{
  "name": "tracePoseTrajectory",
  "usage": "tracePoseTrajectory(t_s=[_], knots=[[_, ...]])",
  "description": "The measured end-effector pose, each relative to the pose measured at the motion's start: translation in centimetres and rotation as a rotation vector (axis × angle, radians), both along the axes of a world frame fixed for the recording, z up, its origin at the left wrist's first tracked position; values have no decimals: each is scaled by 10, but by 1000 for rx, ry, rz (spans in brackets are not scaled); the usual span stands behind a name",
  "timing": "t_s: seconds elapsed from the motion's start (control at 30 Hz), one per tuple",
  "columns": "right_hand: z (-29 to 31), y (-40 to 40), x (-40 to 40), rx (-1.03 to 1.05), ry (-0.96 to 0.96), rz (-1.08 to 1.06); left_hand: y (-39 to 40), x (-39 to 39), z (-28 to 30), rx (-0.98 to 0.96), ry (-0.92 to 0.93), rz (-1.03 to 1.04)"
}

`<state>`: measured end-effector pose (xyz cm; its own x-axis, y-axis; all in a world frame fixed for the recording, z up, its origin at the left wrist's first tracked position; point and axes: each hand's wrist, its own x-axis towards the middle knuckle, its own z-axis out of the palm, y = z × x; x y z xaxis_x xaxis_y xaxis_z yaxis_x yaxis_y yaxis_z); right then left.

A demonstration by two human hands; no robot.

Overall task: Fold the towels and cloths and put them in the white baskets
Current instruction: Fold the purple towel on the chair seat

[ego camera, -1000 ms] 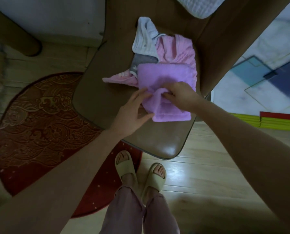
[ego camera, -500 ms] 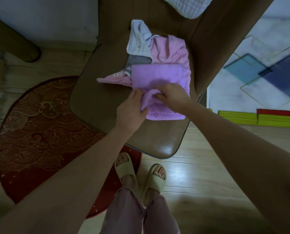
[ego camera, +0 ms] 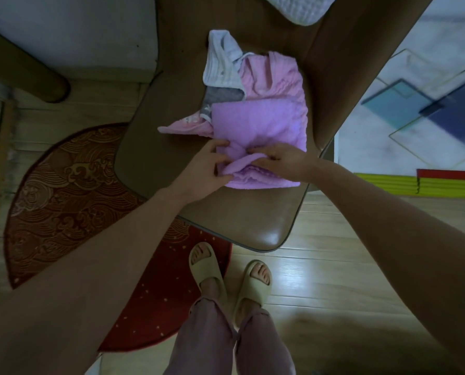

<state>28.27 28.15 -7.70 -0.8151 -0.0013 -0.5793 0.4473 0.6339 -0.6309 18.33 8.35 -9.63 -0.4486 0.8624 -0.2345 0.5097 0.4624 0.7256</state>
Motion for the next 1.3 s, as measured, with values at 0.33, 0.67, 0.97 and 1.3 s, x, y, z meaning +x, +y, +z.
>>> tracePoseTrajectory(t_s=[0.33,0.67,0.97,1.3], knots=[[-39,6,32,337,260,521,-3,7,0,-26,237,-109],[-31,8,48,331,361,436,-6,-1,13,-115,368,-362],[-57,-14,5,596,432,-204,23,3,-33,-157,744,-186],[-57,-14,-8,737,494,-293,46,-6,-27,-161,824,-110]])
